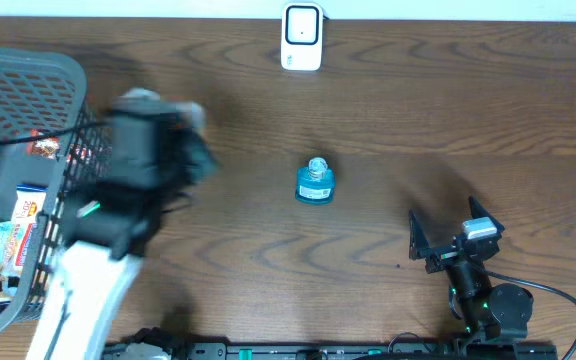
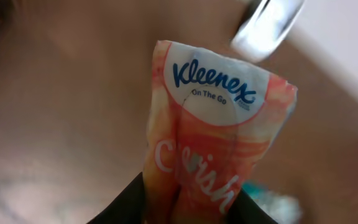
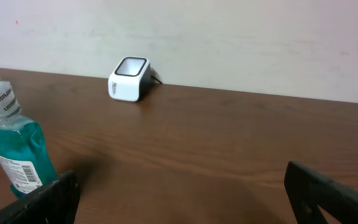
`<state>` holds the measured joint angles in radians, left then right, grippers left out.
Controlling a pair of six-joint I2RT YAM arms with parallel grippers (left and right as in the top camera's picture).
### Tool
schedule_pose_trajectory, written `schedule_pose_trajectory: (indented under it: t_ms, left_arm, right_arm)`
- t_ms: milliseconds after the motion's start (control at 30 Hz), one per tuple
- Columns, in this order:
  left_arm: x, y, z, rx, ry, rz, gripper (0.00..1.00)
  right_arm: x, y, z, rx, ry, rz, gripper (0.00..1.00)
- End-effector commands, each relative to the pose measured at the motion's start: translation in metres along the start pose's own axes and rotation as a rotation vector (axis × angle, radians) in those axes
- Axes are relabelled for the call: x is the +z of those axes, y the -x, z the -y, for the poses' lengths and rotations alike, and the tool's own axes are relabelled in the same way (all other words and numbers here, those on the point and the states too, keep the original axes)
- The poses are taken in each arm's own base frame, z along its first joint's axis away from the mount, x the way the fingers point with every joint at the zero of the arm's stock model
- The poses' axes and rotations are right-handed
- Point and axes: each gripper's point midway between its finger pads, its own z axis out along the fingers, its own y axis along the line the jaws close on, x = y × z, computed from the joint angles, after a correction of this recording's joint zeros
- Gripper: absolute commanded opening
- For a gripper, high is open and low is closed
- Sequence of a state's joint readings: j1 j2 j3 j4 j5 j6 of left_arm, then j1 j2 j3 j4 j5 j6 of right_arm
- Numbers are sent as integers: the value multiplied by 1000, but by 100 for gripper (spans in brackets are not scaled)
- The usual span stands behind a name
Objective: Scan the item barcode
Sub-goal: 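Move the Kleenex pack past the scanner and place it on the table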
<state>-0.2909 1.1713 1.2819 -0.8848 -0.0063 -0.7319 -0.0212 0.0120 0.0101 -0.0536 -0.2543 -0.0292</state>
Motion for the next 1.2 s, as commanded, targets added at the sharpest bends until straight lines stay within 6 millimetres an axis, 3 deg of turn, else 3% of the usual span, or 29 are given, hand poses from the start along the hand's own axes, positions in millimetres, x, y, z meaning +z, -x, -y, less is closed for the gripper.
schedule_pose_trajectory:
  t_ms: [0,200,333,400,500,600,633,733,867,1033,1167]
  left_arm:
    - [55,-44,-14,-65,179,-94,31]
    - [122,-97,-13,-201,337,-191,31]
    - [157,-127,-18,-336,430,-208,31]
    - [170,-140,-21,-353,461,-218,32]
    - [182,-151,-28,-332,501,-232,52]
    - [185,-153,-30,-328,513,-236,54]
    - [184,-152,-29,-329,508,-234,59]
    - [179,-141,-22,-309,475,-210,70]
    - [157,-109,5,-236,351,-175,88]
    - [102,-43,32,-128,168,-44,98]
    - [40,22,28,-26,90,149,98]
  right_arm:
    - [0,-1,-2,16,7,2,99]
    - [0,-1,-2,16,7,2,99]
    - [0,-1,-2,16,7,2,99]
    - [0,-1,-2,16,6,2,99]
    - [0,-1,-2,16,6,2,99]
    - [0,-1,-2,16,6,2,99]
    - [0,-1,-2,16,7,2,99]
    - [0,-1,-2,16,7,2,99]
    - [0,-1,-2,16,6,2,99]
    - [0,-1,-2,16,6,2,99]
    - [0,-1,-2,16,6,2,99]
